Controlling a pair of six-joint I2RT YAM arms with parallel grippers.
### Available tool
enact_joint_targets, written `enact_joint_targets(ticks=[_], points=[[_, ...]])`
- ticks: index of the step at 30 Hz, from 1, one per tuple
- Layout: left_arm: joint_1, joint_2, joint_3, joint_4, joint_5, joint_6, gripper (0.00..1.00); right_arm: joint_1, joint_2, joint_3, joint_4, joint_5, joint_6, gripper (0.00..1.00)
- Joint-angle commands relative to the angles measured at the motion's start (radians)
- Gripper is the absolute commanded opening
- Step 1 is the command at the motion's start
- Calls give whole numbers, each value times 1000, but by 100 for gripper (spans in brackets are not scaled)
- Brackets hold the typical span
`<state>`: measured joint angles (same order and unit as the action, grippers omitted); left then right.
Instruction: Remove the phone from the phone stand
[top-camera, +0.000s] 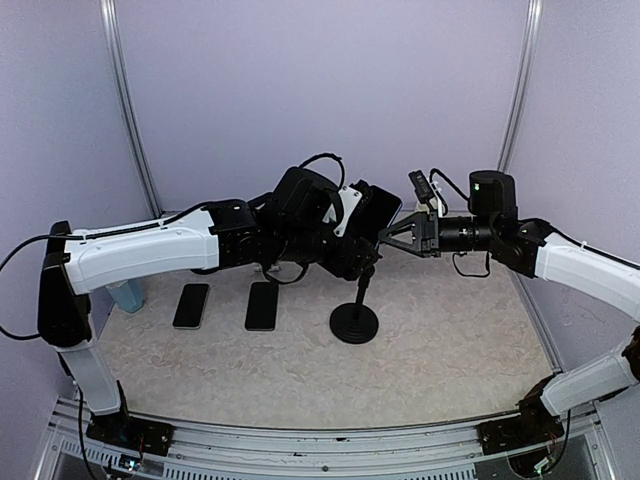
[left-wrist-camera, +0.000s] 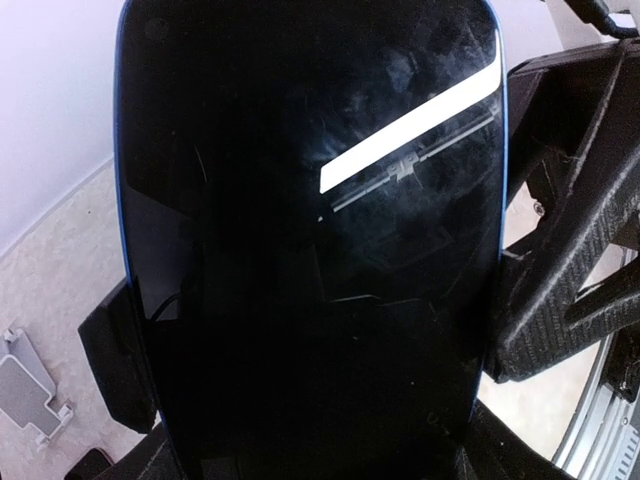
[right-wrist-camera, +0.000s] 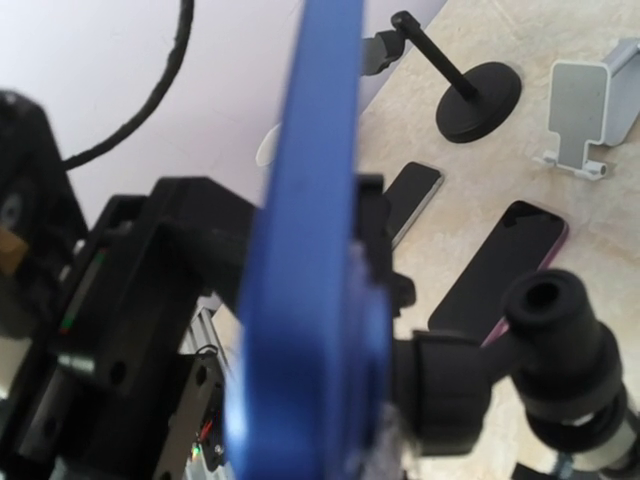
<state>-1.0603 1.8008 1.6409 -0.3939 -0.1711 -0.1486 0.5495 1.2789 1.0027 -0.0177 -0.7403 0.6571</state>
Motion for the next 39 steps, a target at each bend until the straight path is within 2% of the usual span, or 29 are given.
enact_joint_targets(ticks=[1,9,20,23,27,32,39], points=[[19,-17,-31,25,-135,-15,62,8,-47,29,75,-42,-34,0],[93,-93,-157,103,-180,-86,44,7,-68,21,29,-25,-66,0],[197,-142,-248,158,-119,-144,32,3,-78,15,-7,-18,-102,0],[200,-148,-262,203,-43,-140,30,3,-75,11,-3,-14,-106,0],[191,-154,-286,306,130,-116,27,3,-61,9,9,-14,-106,0],[131,-164,-297,408,316,-50,26,3,-54,7,24,13,-106,0],[66,-158,-284,488,469,-15,25,2,-39,10,45,36,-109,0]])
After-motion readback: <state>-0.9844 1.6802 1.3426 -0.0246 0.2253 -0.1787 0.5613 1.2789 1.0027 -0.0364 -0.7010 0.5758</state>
